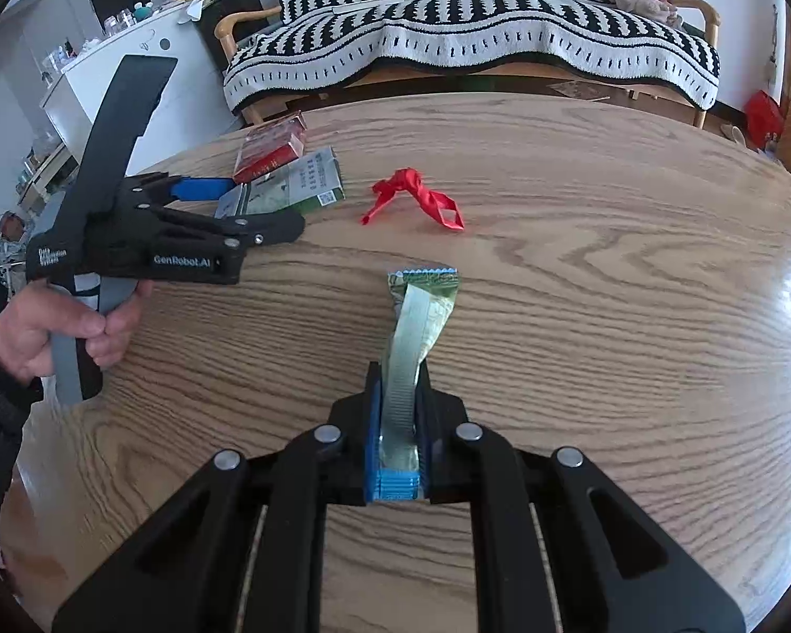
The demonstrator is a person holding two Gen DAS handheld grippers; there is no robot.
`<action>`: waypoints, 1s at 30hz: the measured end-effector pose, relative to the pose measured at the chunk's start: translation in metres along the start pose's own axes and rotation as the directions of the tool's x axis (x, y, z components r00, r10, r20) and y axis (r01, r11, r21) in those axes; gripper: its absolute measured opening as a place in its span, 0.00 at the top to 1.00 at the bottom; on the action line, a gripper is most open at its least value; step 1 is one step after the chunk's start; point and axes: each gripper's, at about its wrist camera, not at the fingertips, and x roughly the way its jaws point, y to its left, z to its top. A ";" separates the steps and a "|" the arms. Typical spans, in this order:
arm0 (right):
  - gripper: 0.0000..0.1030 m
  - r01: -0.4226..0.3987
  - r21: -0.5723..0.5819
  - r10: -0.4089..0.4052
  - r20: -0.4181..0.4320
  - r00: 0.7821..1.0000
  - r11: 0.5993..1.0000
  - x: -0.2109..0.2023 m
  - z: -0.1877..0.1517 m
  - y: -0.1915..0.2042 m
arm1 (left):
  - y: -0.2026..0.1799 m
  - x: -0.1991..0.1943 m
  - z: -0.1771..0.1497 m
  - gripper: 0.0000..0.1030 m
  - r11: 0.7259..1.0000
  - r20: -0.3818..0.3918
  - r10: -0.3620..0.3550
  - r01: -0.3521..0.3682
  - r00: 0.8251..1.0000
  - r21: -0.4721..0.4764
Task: Collect trash
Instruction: 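Grasp the white-green box with left tool while right tool grasps green strip wrapper, then carry the box and strip wrapper over the black bin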
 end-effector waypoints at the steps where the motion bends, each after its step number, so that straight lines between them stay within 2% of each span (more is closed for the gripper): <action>1: 0.88 -0.001 0.003 0.001 0.000 1.000 1.000 -0.001 -0.001 -0.001 | -0.003 -0.002 -0.001 0.16 1.000 0.009 -0.001 0.001 1.000 -0.004; 4: 0.88 0.005 0.014 -0.005 0.004 1.000 1.000 -0.006 -0.006 -0.004 | -0.011 -0.007 -0.001 0.36 1.000 0.008 0.023 -0.023 1.000 -0.017; 7: 0.88 0.004 0.039 -0.004 0.017 1.000 0.999 -0.017 -0.012 -0.009 | -0.018 -0.015 -0.008 0.41 0.998 -0.005 0.056 -0.057 0.998 -0.039; 12: 0.89 0.012 0.039 -0.014 0.061 0.998 0.999 -0.057 -0.023 -0.010 | -0.033 -0.043 -0.030 0.42 0.991 -0.005 0.105 -0.105 0.994 -0.082; 18: 0.88 0.037 0.050 -0.042 0.112 0.993 0.998 -0.120 -0.045 -0.021 | -0.068 -0.112 -0.055 0.42 0.983 0.048 0.149 -0.142 0.988 -0.115; 23: 0.88 0.079 0.105 -0.094 0.143 0.985 0.991 -0.171 -0.078 -0.043 | -0.131 -0.165 -0.071 0.42 0.992 0.102 0.094 -0.085 0.990 -0.089; 28: 0.88 0.151 0.196 -0.185 0.167 0.968 0.969 -0.231 -0.135 -0.089 | -0.204 -0.186 -0.078 0.42 1.000 0.139 0.008 -0.005 0.990 -0.016; 30: 0.88 0.182 0.245 -0.227 0.171 0.959 0.952 -0.253 -0.159 -0.111 | -0.244 -0.190 -0.081 0.42 0.999 0.147 -0.045 0.042 0.988 0.019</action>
